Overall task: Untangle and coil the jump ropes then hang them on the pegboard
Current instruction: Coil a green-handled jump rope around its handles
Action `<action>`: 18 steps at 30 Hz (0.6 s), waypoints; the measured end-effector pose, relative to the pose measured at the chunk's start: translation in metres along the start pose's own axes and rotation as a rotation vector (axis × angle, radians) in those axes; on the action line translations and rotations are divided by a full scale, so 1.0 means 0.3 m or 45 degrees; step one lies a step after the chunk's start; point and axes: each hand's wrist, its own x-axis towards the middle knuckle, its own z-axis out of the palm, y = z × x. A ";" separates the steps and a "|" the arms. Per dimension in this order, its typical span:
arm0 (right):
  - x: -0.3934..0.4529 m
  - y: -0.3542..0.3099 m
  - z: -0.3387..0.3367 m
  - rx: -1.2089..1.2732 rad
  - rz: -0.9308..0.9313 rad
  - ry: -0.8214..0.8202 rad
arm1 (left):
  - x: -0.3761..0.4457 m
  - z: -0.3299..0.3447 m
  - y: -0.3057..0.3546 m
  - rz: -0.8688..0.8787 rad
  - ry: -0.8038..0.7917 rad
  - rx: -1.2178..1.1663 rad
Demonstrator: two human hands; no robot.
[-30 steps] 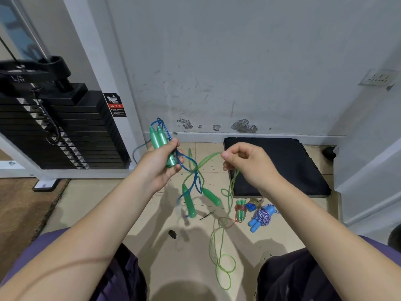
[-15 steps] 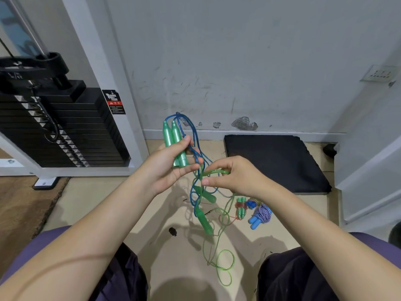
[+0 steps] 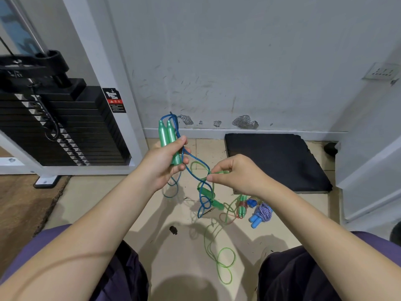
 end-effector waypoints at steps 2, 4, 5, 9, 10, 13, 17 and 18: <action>-0.003 -0.001 -0.016 0.102 -0.018 0.059 | 0.014 -0.011 -0.011 0.028 0.076 0.114; -0.008 -0.004 -0.035 0.234 -0.032 0.073 | 0.019 -0.017 -0.018 0.033 0.092 0.216; -0.008 -0.006 -0.044 0.274 -0.041 0.077 | 0.018 -0.017 -0.020 0.022 0.062 0.237; -0.001 0.004 -0.059 0.378 -0.078 0.051 | 0.002 0.000 -0.013 -0.056 -0.177 0.212; 0.000 0.009 -0.058 0.378 -0.078 0.019 | 0.000 0.002 -0.014 -0.047 -0.203 0.218; -0.005 0.007 -0.062 0.430 -0.118 -0.040 | 0.008 -0.008 -0.019 0.013 -0.071 0.283; -0.018 -0.032 -0.110 0.896 -0.206 0.135 | 0.045 -0.045 -0.030 0.053 0.242 0.315; -0.021 -0.037 -0.129 0.998 -0.187 0.146 | 0.053 -0.052 -0.031 0.064 0.278 0.294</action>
